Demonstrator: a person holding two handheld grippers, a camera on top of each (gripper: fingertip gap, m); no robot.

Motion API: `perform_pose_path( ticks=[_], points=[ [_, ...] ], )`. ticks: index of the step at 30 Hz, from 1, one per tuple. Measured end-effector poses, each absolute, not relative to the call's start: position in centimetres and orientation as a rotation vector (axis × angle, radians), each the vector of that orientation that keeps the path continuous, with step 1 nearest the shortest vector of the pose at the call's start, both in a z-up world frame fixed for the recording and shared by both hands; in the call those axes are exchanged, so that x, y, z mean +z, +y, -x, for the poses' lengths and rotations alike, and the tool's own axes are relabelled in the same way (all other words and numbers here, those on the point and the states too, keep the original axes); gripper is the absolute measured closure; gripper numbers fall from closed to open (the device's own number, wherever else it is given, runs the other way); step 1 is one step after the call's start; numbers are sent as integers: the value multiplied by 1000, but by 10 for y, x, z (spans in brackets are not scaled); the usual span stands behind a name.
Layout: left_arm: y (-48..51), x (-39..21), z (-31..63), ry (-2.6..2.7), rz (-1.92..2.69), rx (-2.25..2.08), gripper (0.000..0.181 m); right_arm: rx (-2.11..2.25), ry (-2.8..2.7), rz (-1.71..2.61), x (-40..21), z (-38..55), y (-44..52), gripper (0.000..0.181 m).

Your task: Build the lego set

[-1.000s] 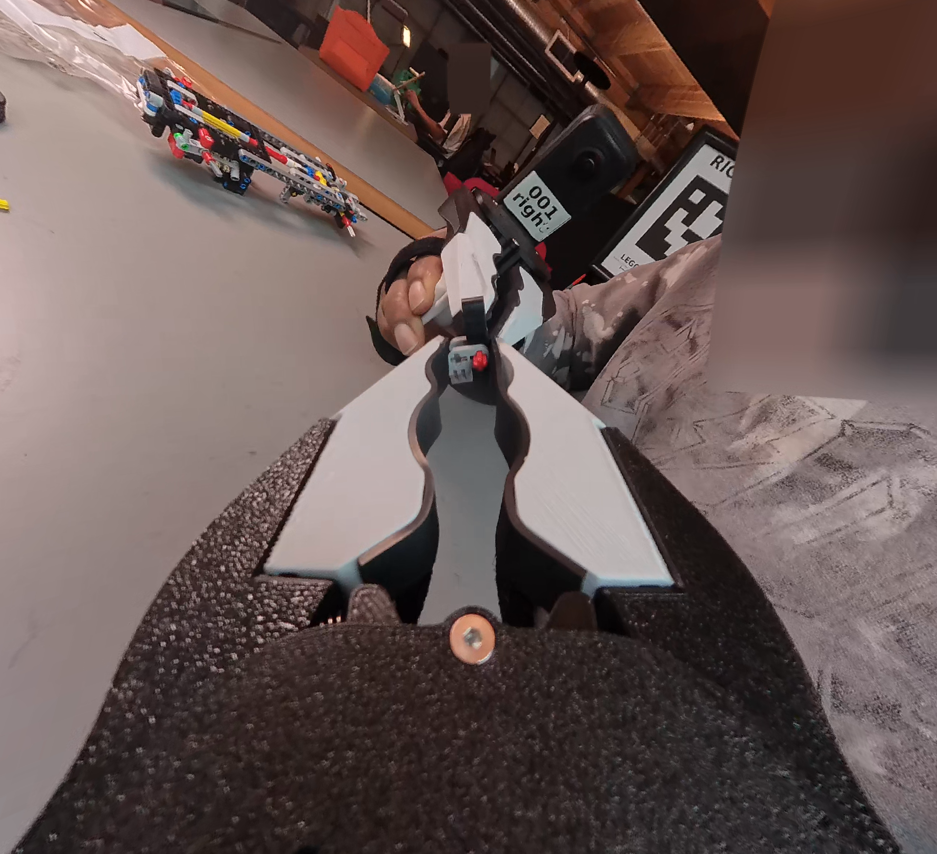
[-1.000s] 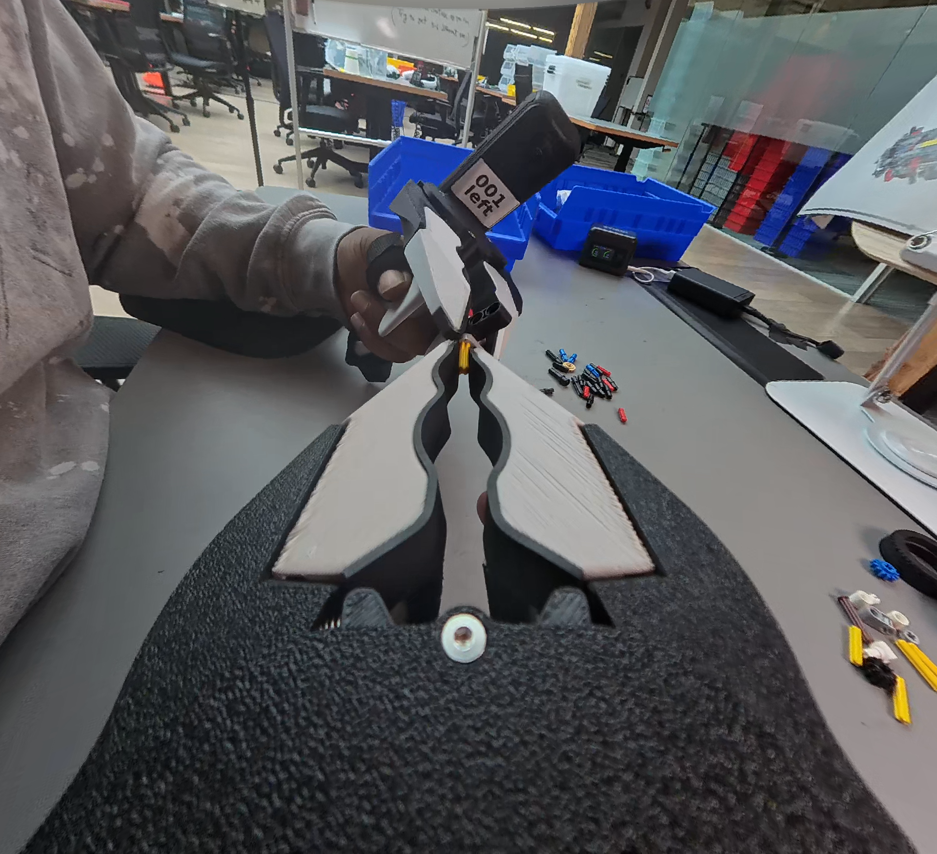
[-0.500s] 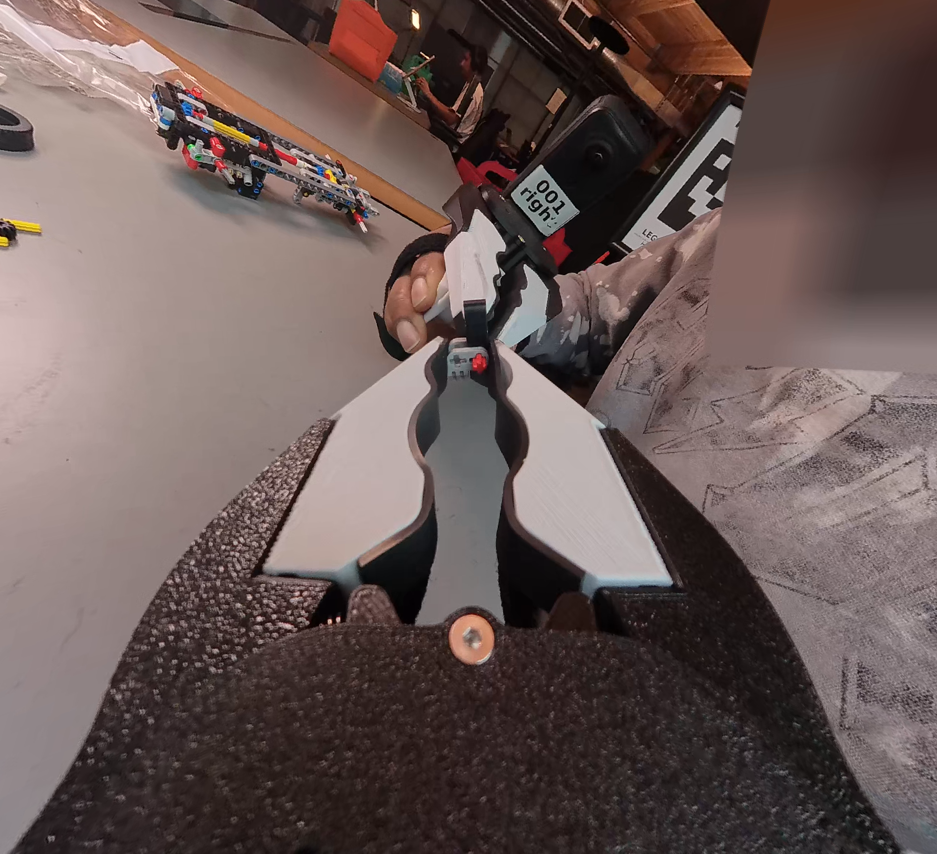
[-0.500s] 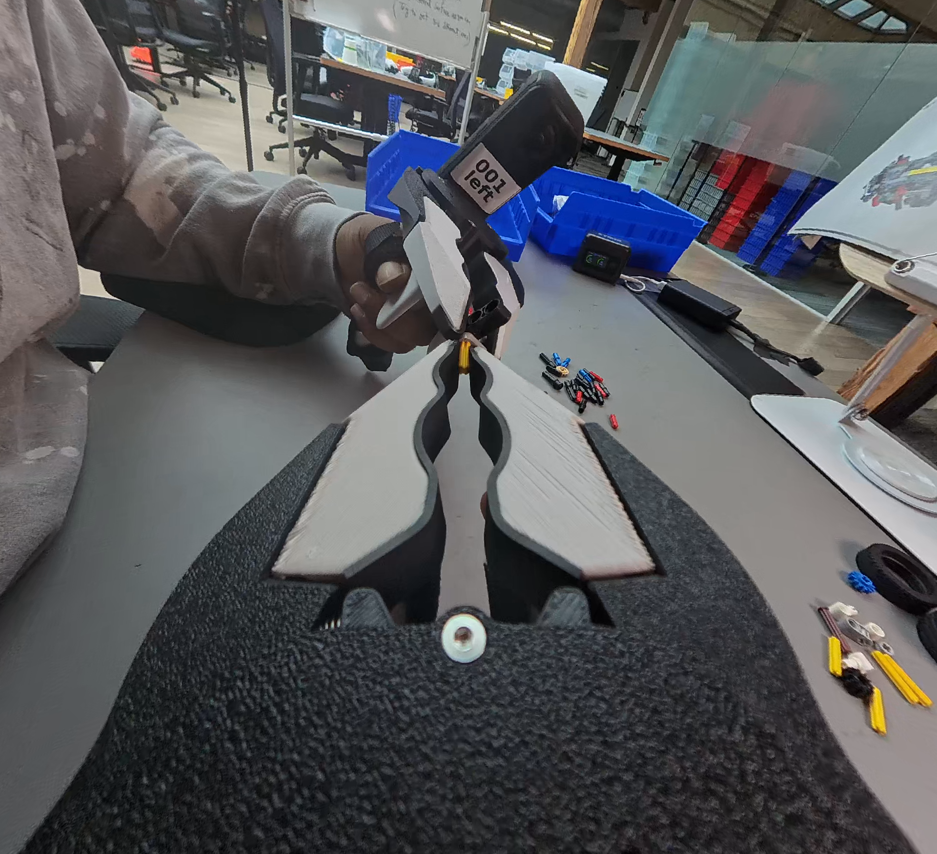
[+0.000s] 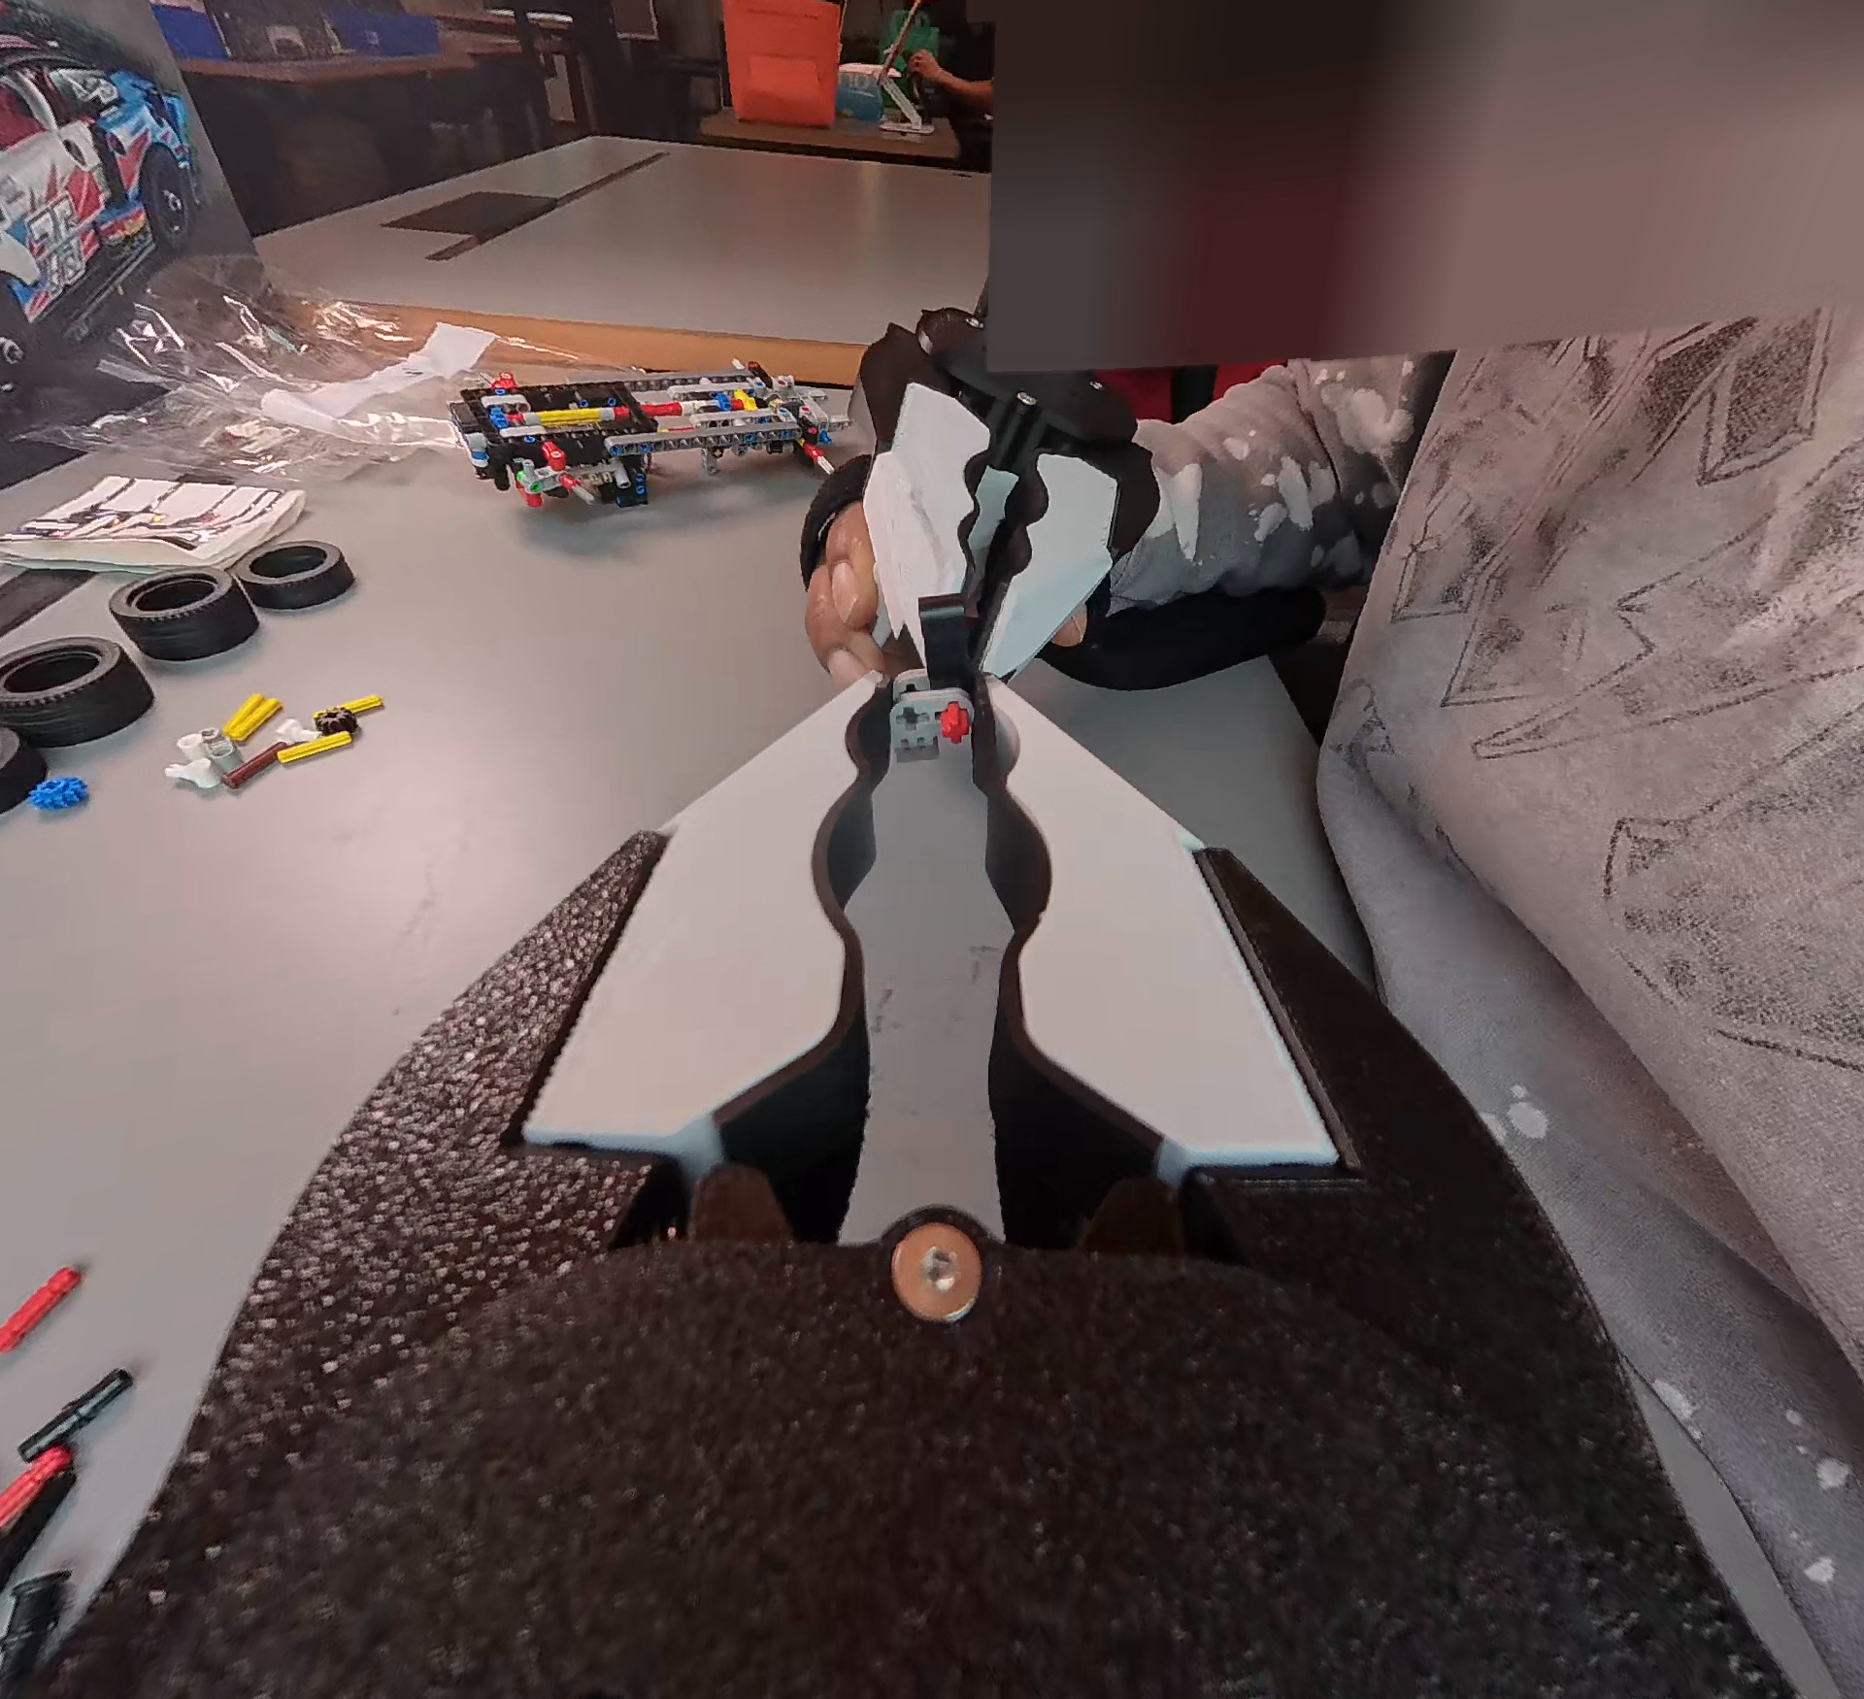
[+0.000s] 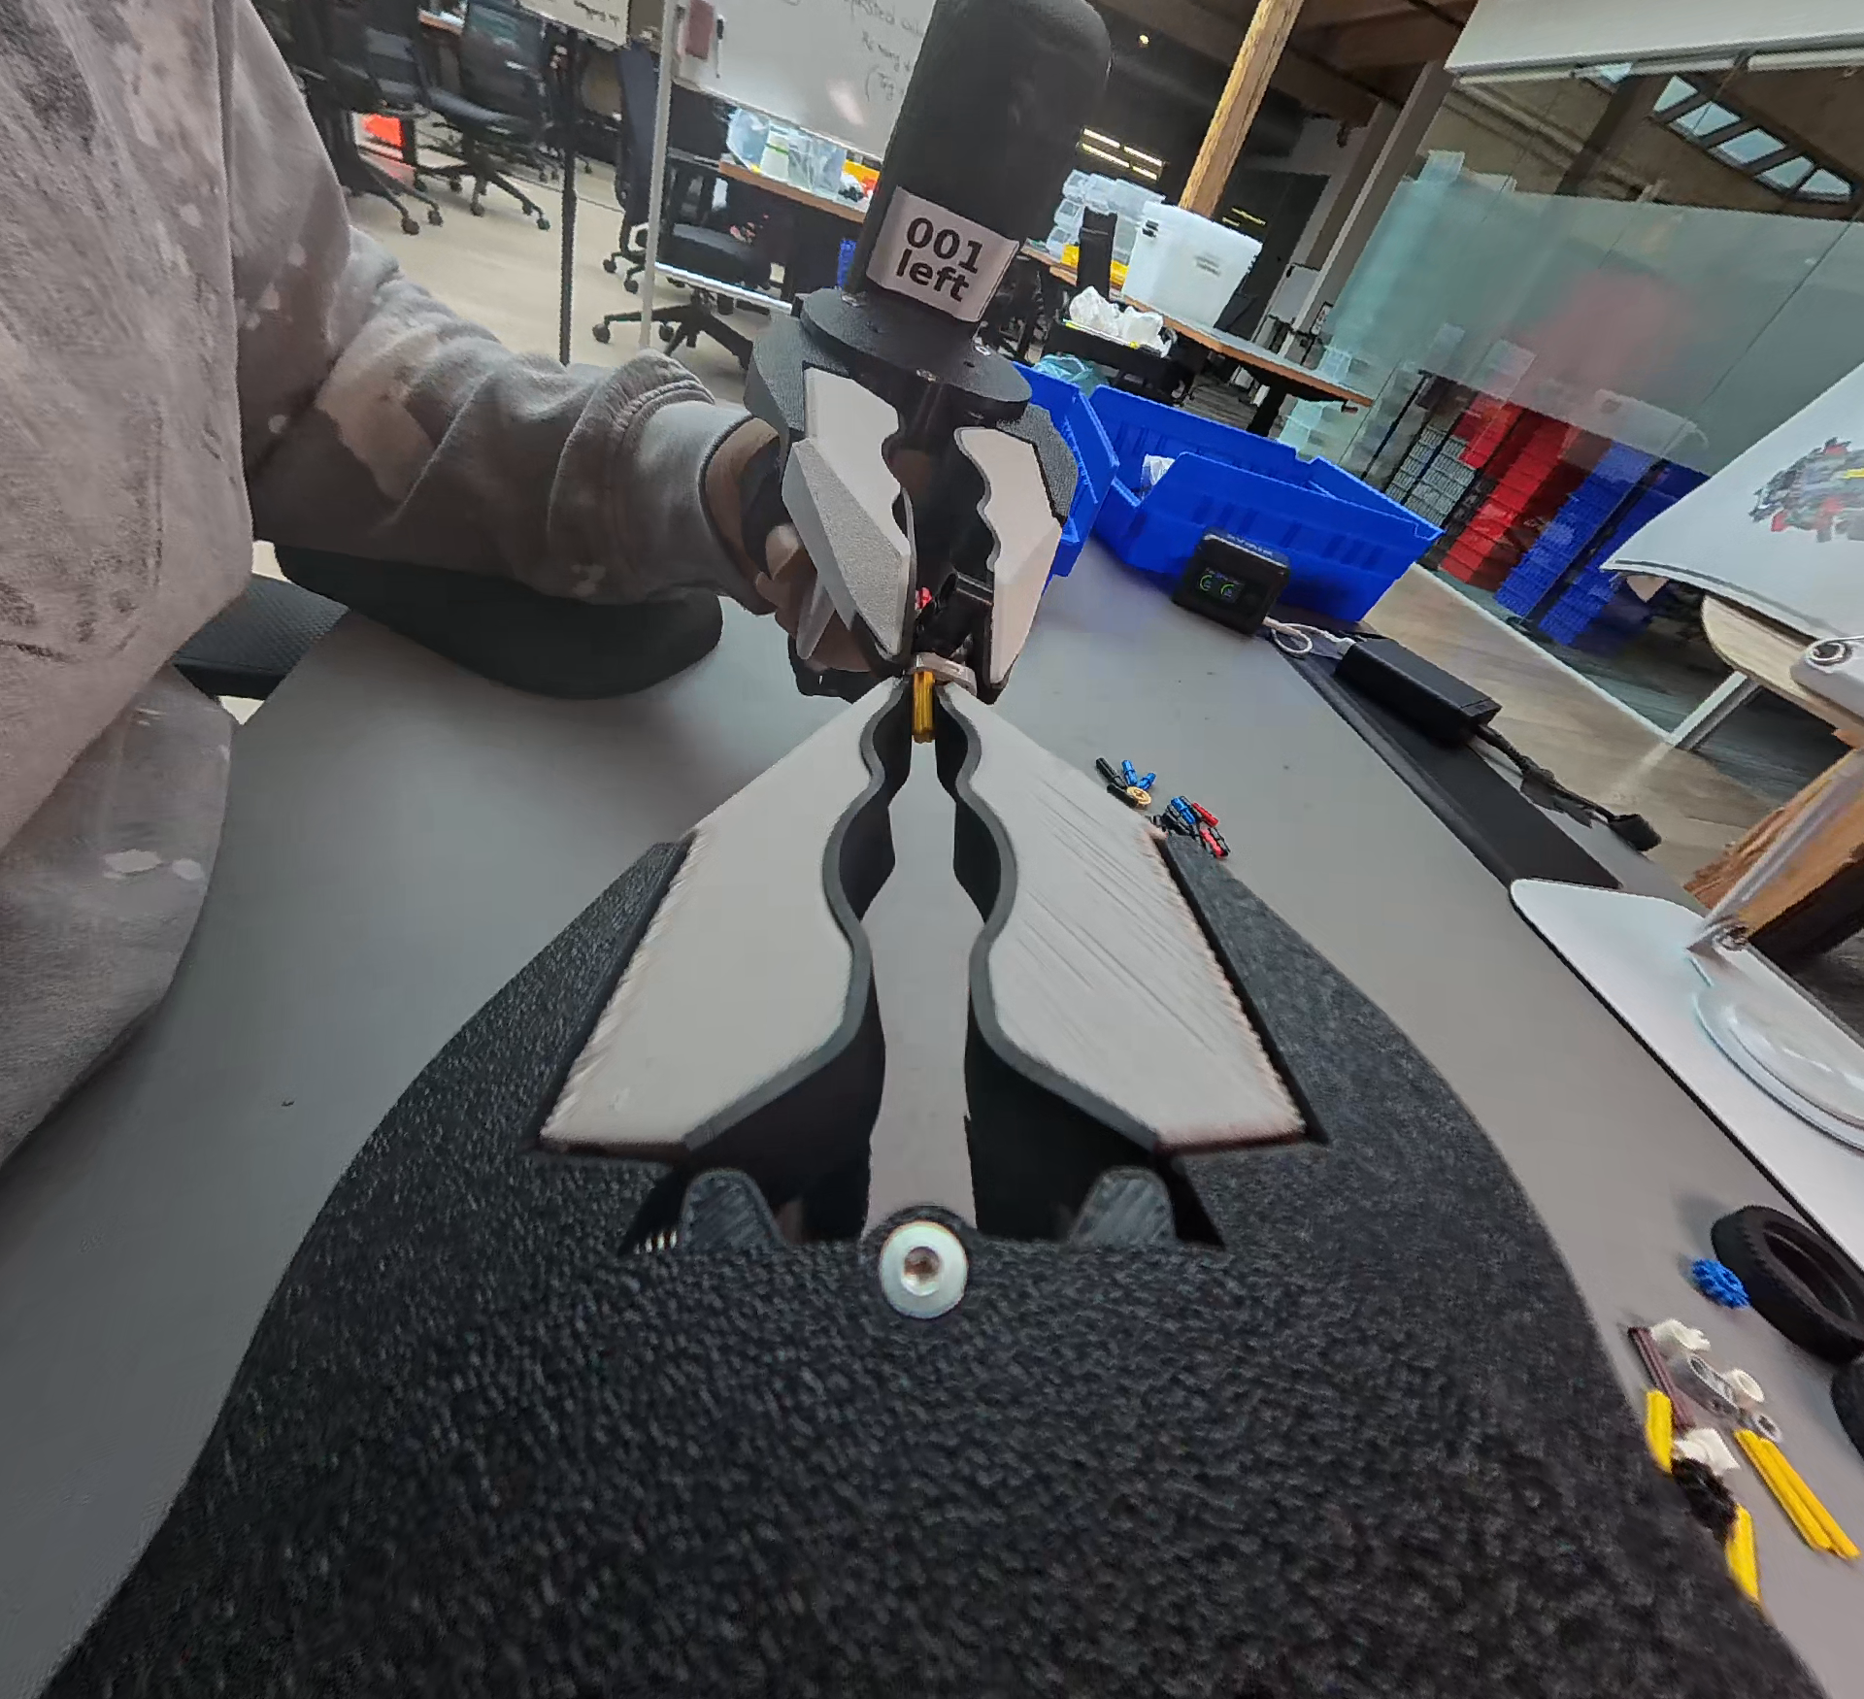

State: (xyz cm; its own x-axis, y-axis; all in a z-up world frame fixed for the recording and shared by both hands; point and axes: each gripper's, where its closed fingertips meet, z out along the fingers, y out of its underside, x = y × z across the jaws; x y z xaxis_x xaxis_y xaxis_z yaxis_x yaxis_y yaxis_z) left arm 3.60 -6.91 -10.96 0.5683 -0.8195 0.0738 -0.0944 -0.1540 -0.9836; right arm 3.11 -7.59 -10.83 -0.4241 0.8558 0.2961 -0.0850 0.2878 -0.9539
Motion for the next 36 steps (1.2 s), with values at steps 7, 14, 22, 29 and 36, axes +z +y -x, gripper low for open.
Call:
perform_pose_path(
  ticks=[7, 14, 22, 29, 36],
  points=[
    [-71, -48, 48, 433, 1394, -793, 170, 1279, -1569, 829, -106, -46, -31, 179],
    [-60, -92, 35, 484, 1592, -686, 166, 874, -1567, 1097, -140, -17, 55, 179],
    [-51, -114, 34, 453, 1655, -622, 166, 425, -1600, 1600, -226, 8, 207, 178],
    [-47, -126, 29, 447, 1683, -677, 166, 425, -1665, 1624, -233, 10, 202, 173],
    [-49, -126, 18, 495, 1654, -642, 166, 872, -1556, 1302, -126, 8, 126, 158]
  ],
)
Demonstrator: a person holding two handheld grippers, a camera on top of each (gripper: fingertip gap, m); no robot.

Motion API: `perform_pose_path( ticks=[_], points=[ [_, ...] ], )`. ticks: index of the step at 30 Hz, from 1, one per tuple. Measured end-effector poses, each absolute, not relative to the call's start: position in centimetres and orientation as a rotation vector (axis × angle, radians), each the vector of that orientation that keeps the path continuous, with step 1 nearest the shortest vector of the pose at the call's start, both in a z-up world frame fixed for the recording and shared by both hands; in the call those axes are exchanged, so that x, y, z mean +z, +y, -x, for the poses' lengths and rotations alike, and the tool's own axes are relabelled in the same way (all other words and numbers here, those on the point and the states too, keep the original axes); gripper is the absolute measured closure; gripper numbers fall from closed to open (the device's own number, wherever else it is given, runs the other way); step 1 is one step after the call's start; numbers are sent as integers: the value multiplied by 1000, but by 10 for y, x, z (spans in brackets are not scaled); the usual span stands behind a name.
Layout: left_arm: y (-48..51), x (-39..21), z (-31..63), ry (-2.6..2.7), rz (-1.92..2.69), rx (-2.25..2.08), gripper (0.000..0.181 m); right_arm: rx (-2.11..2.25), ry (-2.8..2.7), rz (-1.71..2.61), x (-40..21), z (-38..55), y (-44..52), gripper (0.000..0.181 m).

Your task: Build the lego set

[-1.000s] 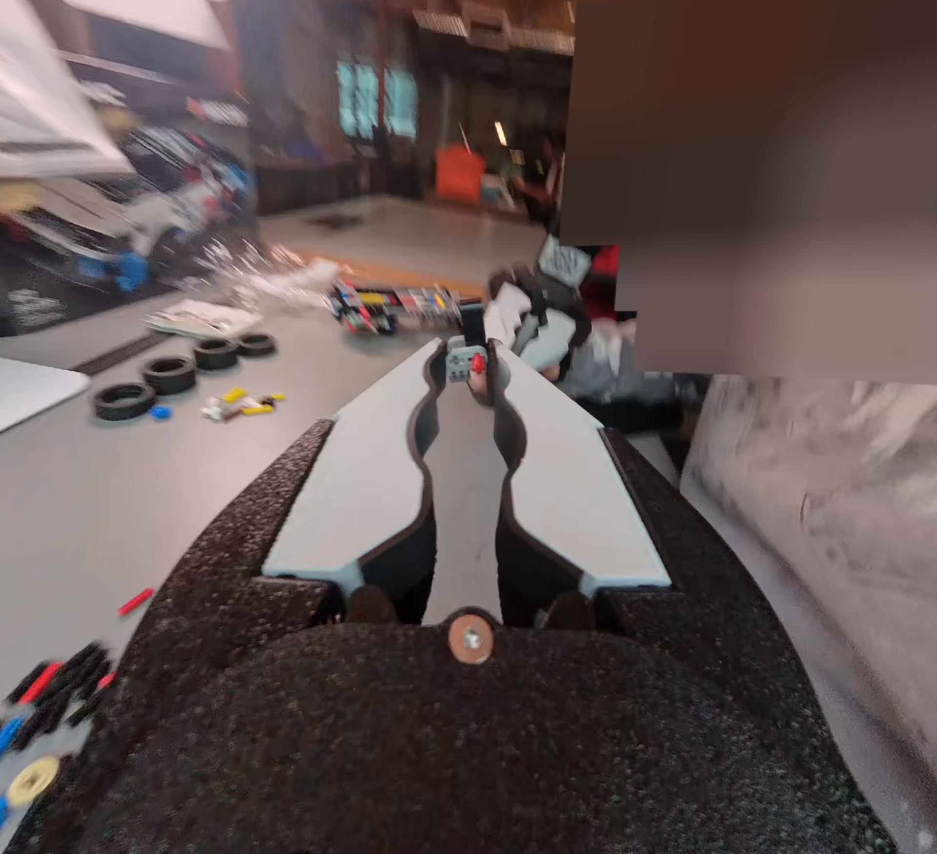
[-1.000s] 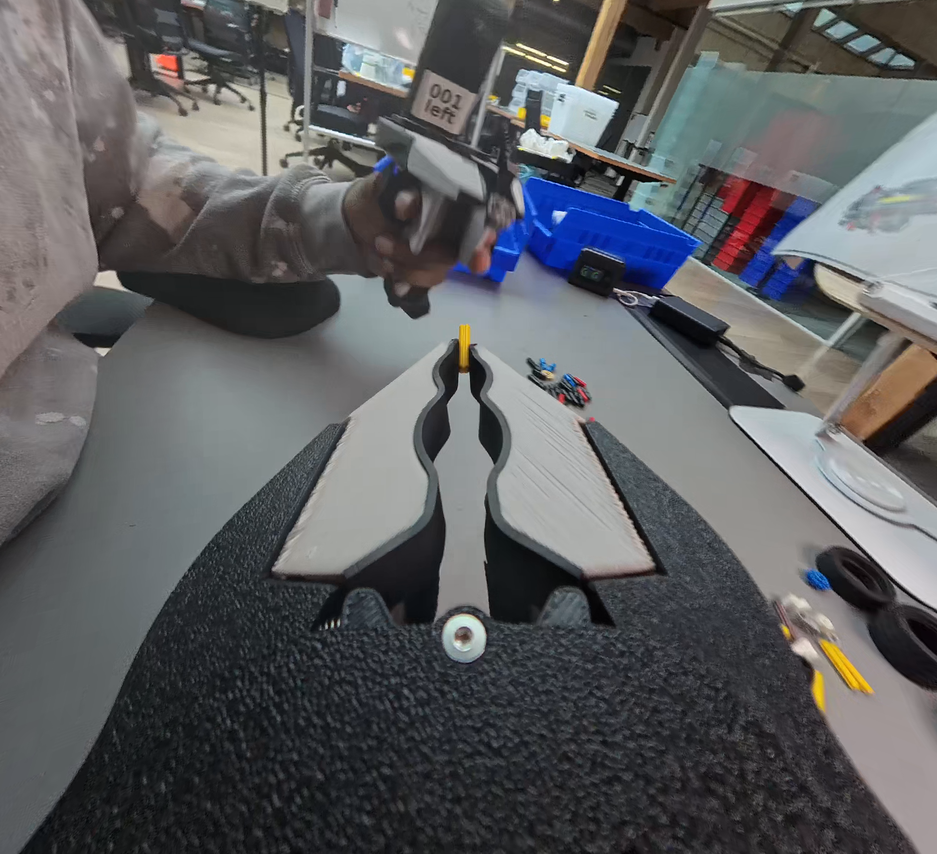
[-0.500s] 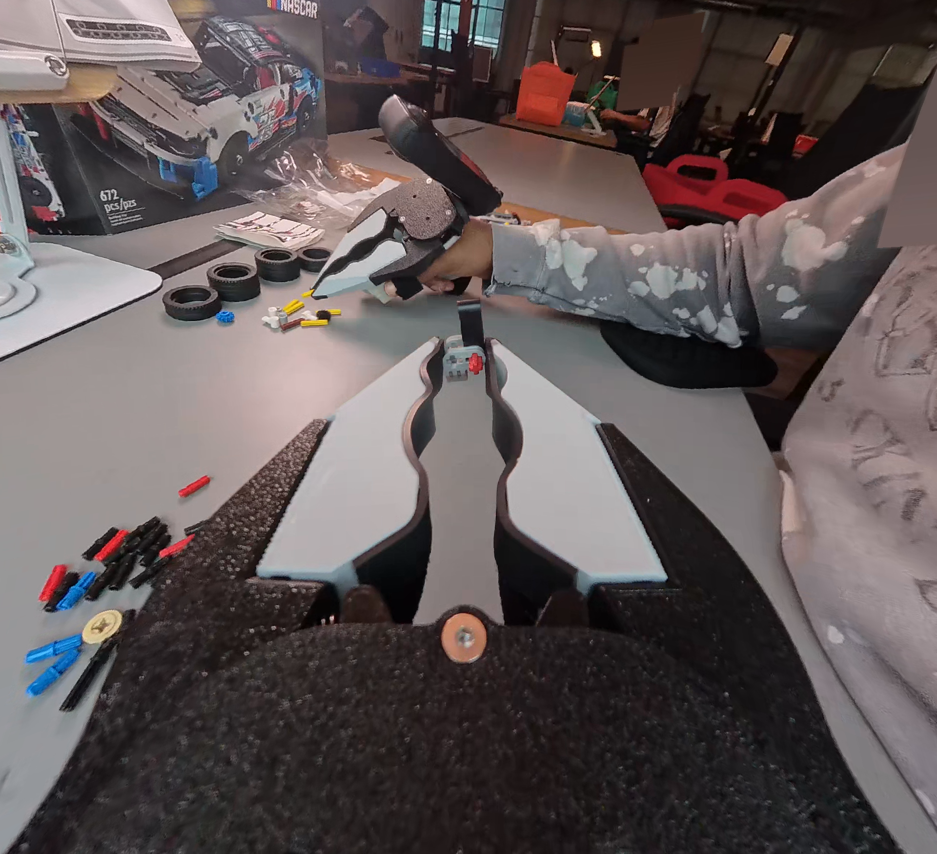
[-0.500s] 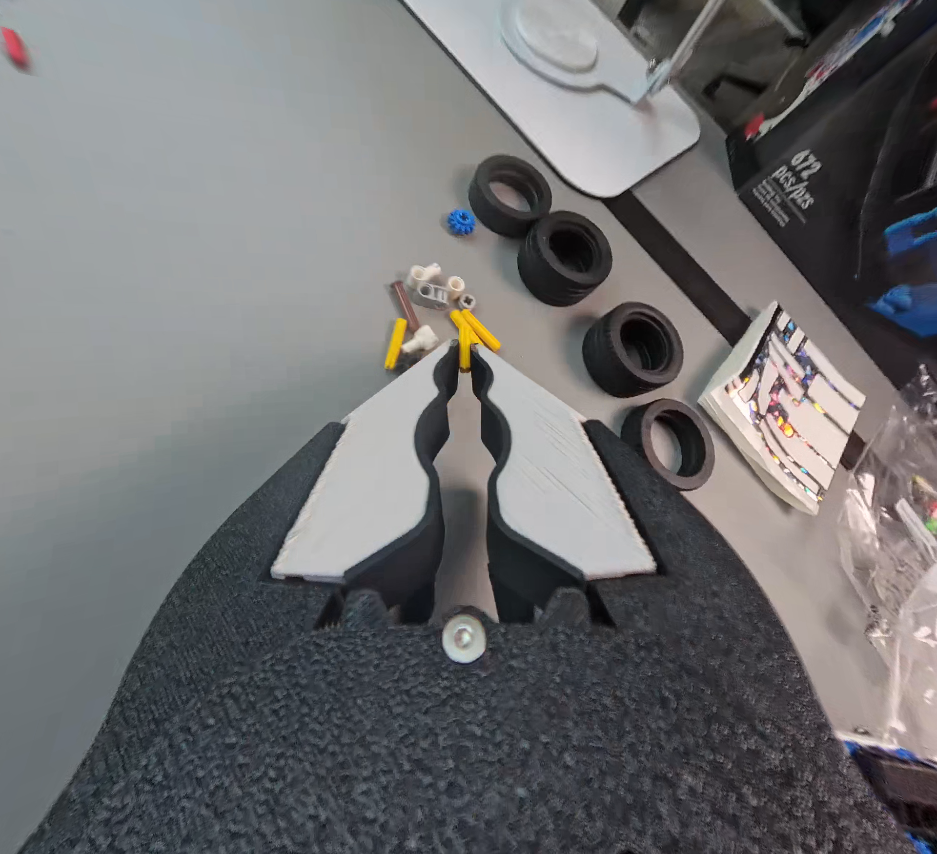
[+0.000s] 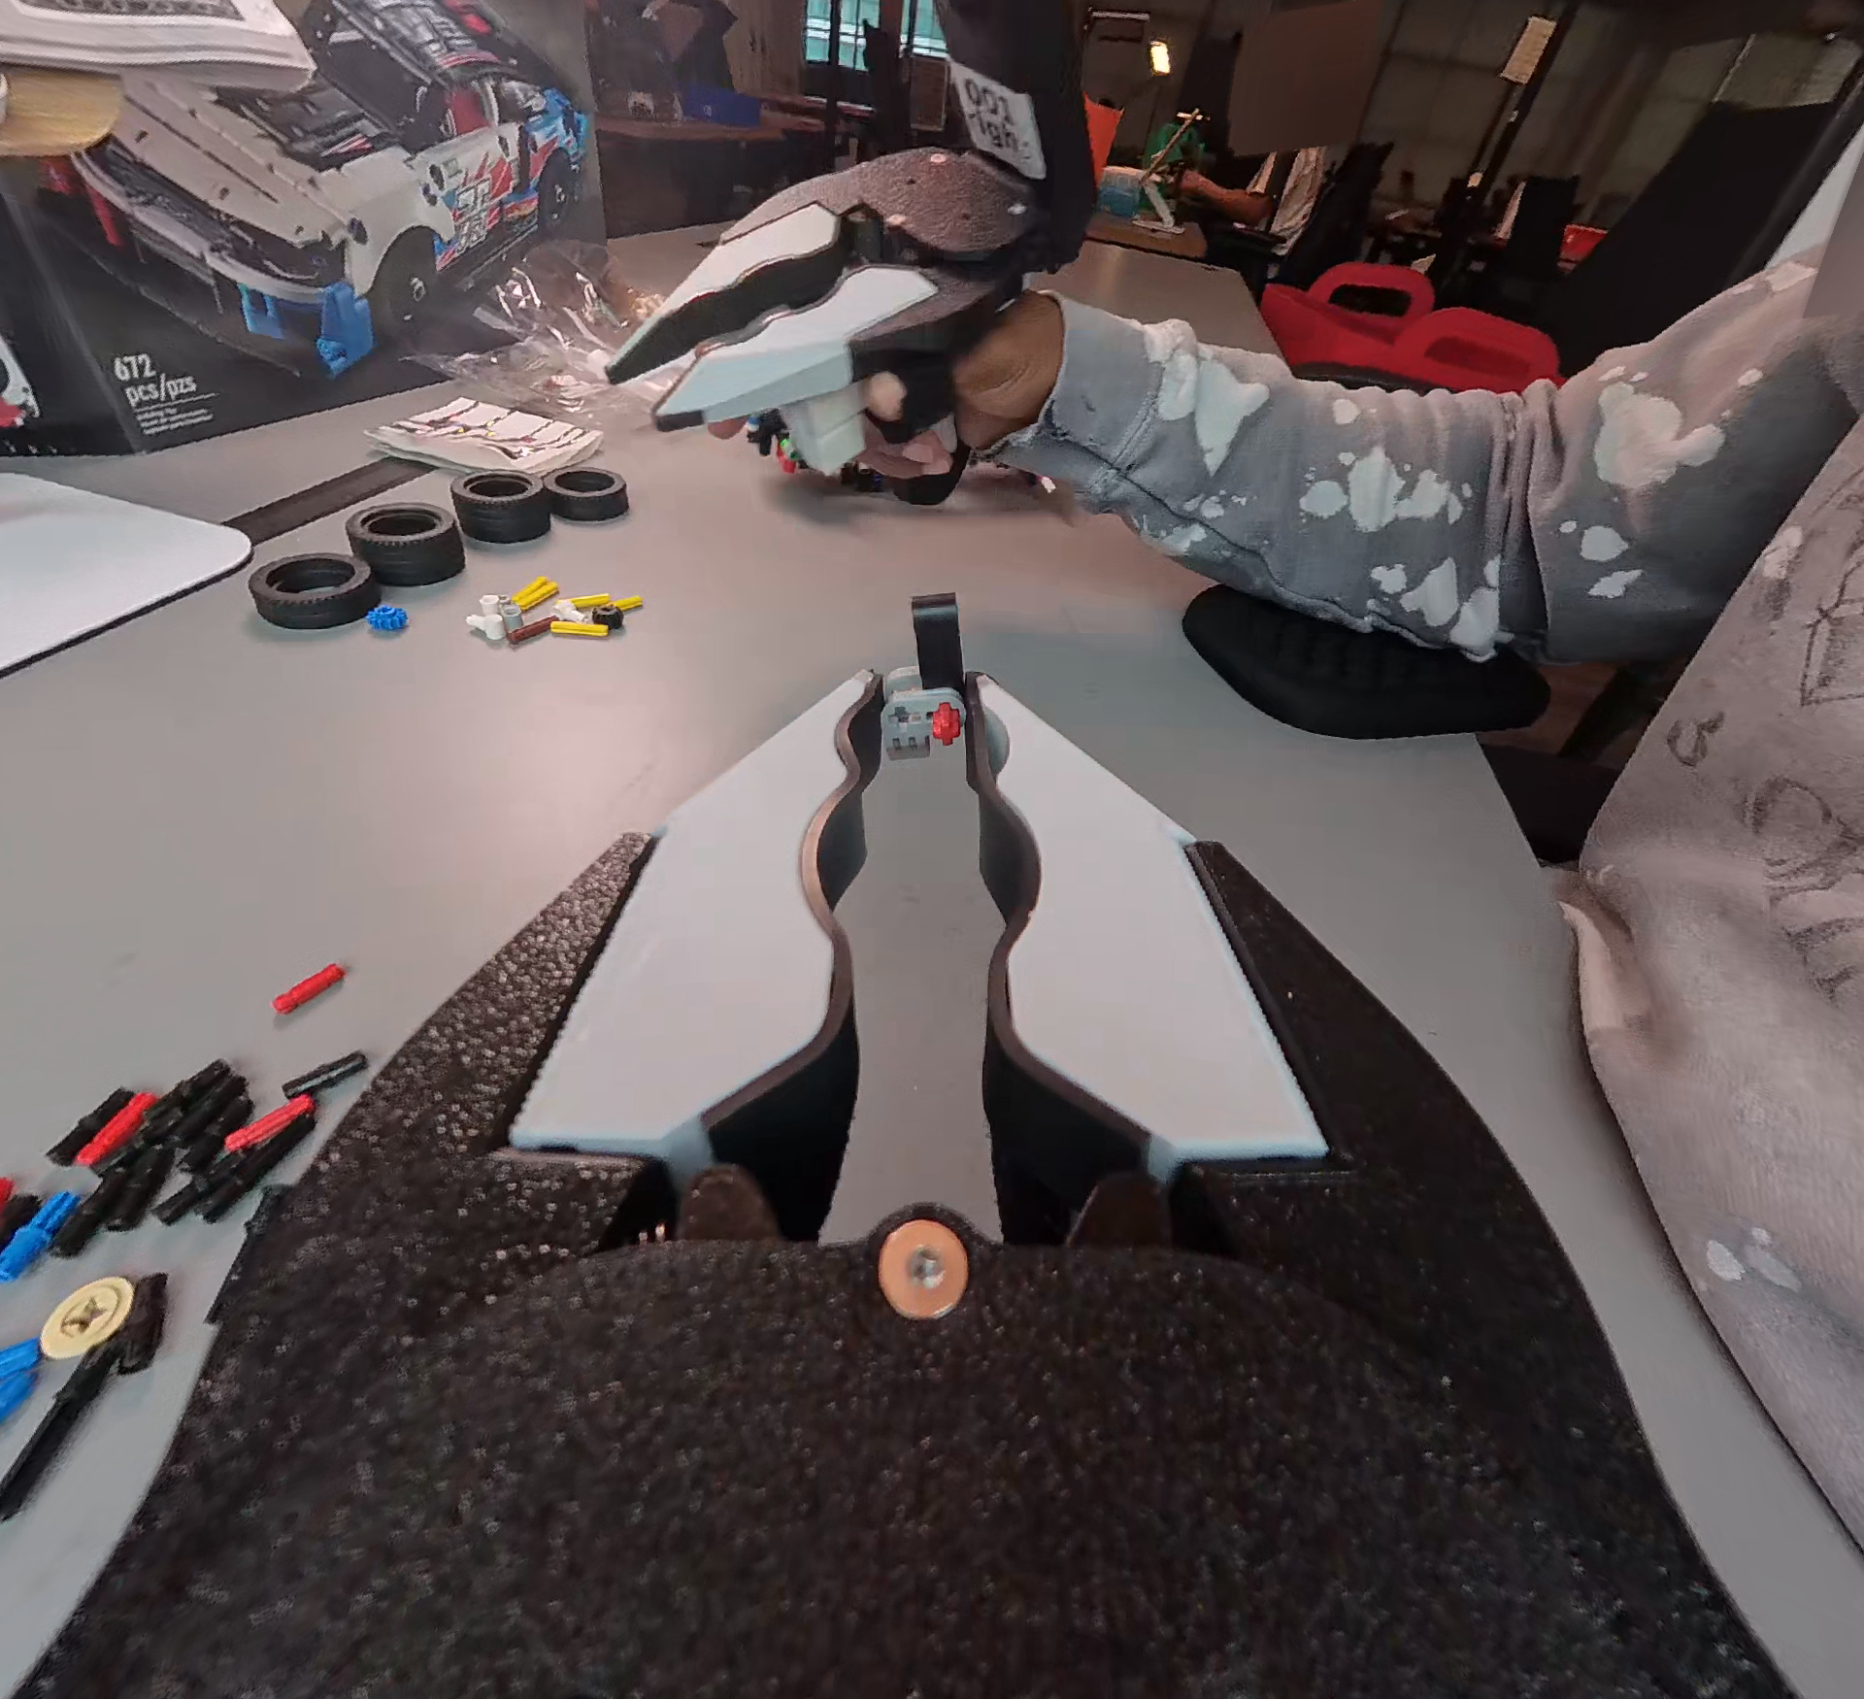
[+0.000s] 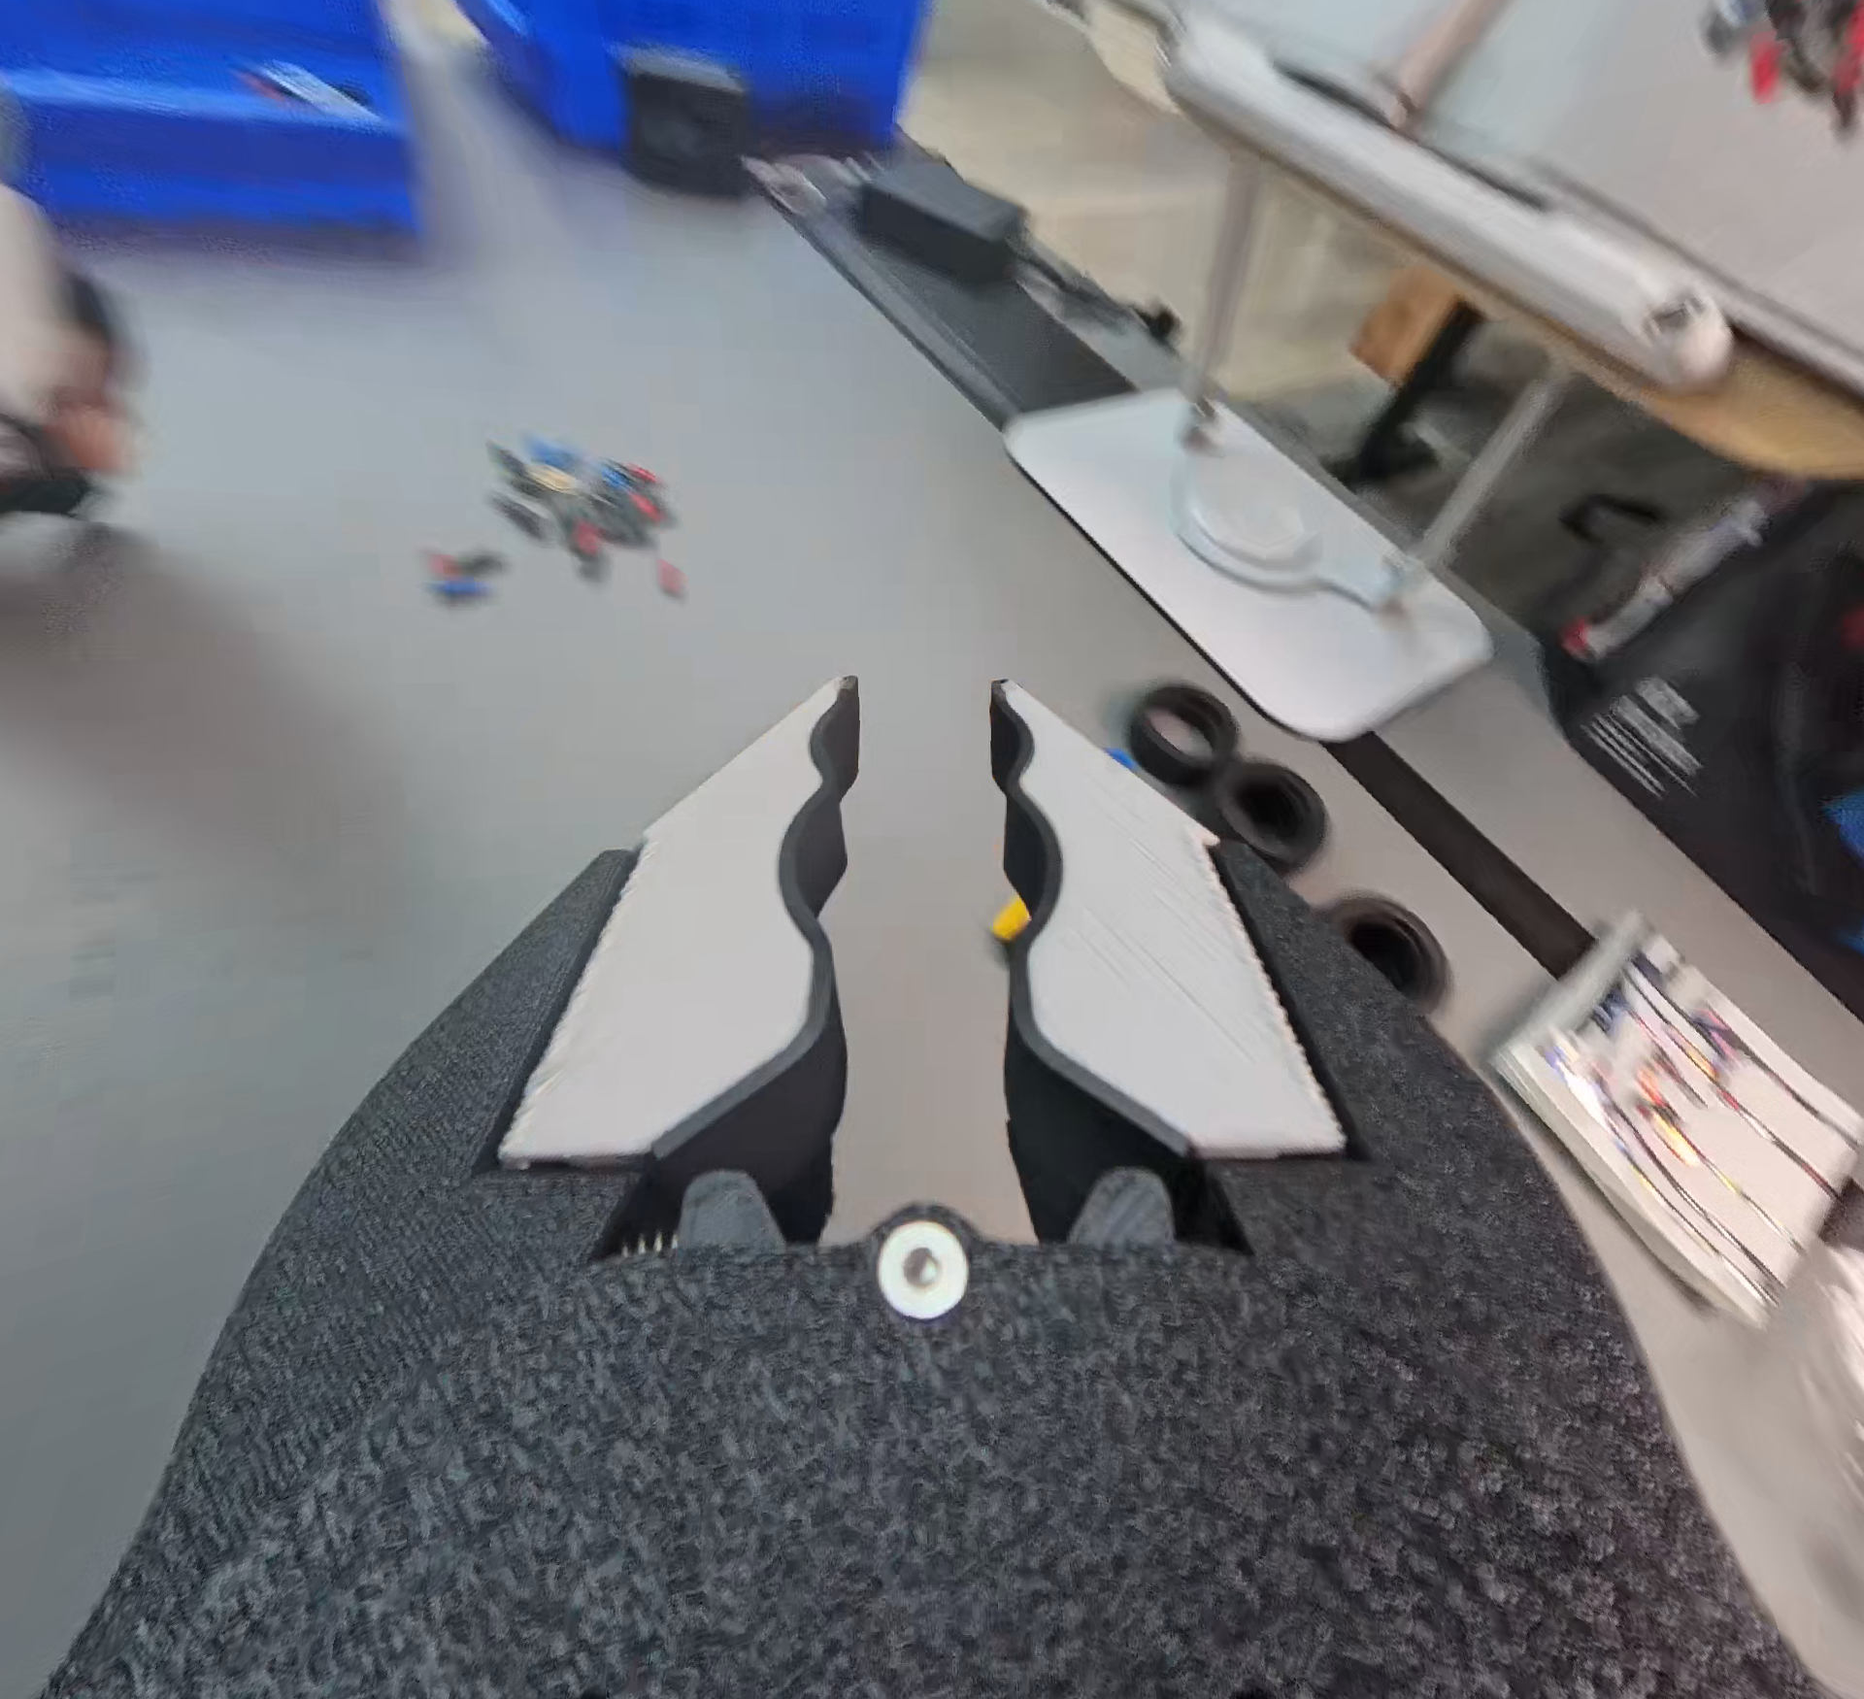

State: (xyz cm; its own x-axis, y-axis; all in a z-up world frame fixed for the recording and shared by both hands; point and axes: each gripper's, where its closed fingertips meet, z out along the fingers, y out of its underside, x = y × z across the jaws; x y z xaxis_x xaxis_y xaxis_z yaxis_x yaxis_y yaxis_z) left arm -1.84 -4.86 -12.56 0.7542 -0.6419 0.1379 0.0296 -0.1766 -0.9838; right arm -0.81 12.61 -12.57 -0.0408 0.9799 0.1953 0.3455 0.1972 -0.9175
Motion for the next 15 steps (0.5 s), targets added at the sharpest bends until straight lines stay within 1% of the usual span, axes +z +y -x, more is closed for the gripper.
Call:
perform_pose_path(
  ticks=[2, 4, 6, 8, 12, 13, 15],
  points=[
    [-54, -118, 8, 534, 1607, -675, 166, 1145, -1639, 1105, -97, -1, 49, 154],
    [-61, -109, -6, 582, 1552, -714, 166, 1340, -1737, 1003, -95, -13, -17, 147],
    [-67, -104, -16, 650, 1505, -672, 166, 1540, -1741, 1040, -100, -19, -55, 146],
    [-69, -103, -23, 725, 1486, -550, 166, 1735, -1697, 1165, -105, -20, -70, 140],
    [-72, -104, -30, 863, 1438, -289, 165, 2082, -1569, 1366, -107, -16, -80, 134],
    [-72, -105, -31, 880, 1430, -246, 164, 2162, -1549, 1402, -107, -15, -84, 135],
    [-71, -107, -31, 906, 1428, -187, 164, 2307, -1517, 1450, -106, -14, -89, 144]
  ],
)
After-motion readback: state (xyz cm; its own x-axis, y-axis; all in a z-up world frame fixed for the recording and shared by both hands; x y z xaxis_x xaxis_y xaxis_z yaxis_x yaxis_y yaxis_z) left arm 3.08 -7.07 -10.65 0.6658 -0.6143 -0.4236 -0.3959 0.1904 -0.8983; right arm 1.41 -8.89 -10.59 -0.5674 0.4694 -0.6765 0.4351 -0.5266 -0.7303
